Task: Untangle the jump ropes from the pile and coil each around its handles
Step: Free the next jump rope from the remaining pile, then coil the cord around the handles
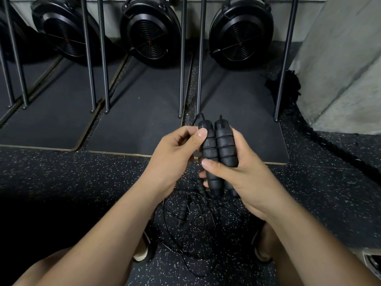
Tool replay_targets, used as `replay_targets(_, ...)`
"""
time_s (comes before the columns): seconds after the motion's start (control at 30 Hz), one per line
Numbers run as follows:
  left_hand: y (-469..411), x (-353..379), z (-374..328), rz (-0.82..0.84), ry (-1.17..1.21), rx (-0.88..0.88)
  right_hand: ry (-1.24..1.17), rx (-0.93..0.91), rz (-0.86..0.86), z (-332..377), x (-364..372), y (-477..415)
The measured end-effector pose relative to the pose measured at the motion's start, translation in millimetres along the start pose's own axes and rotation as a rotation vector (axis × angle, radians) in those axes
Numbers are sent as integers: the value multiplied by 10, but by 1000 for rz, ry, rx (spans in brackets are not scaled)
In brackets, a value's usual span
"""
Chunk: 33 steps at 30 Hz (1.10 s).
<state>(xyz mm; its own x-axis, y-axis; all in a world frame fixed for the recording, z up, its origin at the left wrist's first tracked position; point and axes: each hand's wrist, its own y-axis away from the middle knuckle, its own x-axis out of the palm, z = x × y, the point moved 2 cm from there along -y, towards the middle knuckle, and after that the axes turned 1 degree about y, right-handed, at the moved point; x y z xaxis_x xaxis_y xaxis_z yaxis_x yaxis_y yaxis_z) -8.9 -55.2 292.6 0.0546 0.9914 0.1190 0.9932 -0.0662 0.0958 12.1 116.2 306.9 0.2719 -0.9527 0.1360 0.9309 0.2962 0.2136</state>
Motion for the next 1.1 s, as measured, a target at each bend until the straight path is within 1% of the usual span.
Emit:
replay_targets(0.1, -5, -16, -15, -43, -94, 27, 16, 34, -27, -37, 20, -5)
replay_targets(0.17, -28, -48, -22, -121, -252, 106, 12, 88, -30, -34, -1, -21)
replay_targets(0.23, -32, -87, -63, -226, -411, 216, -1, 148, 71, 26, -25, -13)
replay_targets(0.27, -31, -103, -99, -250, -431, 255, 13, 169, 151, 67, -34, 5)
replay_targets(0.3, -30, -112, -126, -246, -399, 260, 34, 183, 230, 107, -45, 35)
replay_targets(0.37, -20, -96, -144, -187, -246, 176, 40, 190, 339, 166, -60, 87)
replay_targets(0.4, -18, -83, -137, -175, -127, 97, 18, 185, 369, 187, -64, 106)
replay_targets(0.47, 8, -23, -142, -206, 119, -85, -25, 165, 395, 217, -67, 122)
replay_targets(0.5, 20, 16, -138, -212, 200, -158, -37, 150, 396, 231, -69, 126)
replay_targets(0.57, 48, 86, -161, -211, 276, -236, -50, 112, 400, 246, -97, 133)
replay_targets(0.63, 49, 105, -193, -263, 238, -221, -45, 85, 426, 265, -119, 151)
replay_targets(0.7, 49, 108, -217, -304, 135, -157, -54, 60, 405, 287, -123, 166)
replay_targets(0.77, 42, 118, -196, -285, 59, -88, -92, 16, 321, 311, -100, 151)
replay_targets(0.83, 65, 150, -120, -221, -16, -61, -118, -51, 222, 312, -76, 110)
replay_targets(0.93, 106, 251, 22, -95, -230, -71, -125, -111, 96, 293, -93, 36)
replay_targets(1.0, 141, 319, 95, -41, -387, -66, -120, -114, 101, 306, -104, 39)
replay_targets(1.03, 163, 359, 102, -15, -423, -77, -115, -113, 113, 313, -108, 51)
replay_targets(1.1, 195, 422, 102, 38, -399, -122, -92, -105, 113, 318, -114, 72)
